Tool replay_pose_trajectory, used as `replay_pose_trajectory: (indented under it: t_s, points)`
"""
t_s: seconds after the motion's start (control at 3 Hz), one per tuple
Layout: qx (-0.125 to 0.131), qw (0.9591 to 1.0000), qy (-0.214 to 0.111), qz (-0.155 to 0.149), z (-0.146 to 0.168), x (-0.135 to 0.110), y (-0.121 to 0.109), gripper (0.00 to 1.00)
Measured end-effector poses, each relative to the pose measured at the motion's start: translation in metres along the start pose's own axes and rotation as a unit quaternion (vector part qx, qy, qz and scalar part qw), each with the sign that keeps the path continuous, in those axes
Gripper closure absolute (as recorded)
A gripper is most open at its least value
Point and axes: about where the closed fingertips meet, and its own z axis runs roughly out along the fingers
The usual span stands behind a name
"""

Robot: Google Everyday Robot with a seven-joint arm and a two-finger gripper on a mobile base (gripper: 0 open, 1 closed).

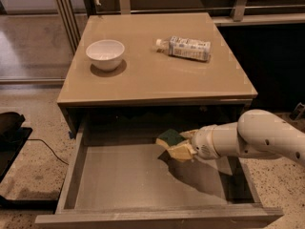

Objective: Place sponge into top drawer

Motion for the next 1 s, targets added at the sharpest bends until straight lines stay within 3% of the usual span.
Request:
replay_pose_trajectory:
  t_s: [0.33, 1.0]
  points:
    - [0.000, 1.0000, 0.000, 0.000, 0.000, 0.000, 0.000, 1.00]
    - [-0.025, 0.9993, 0.018, 0.021, 0.052, 0.026, -0.008, 1.00]
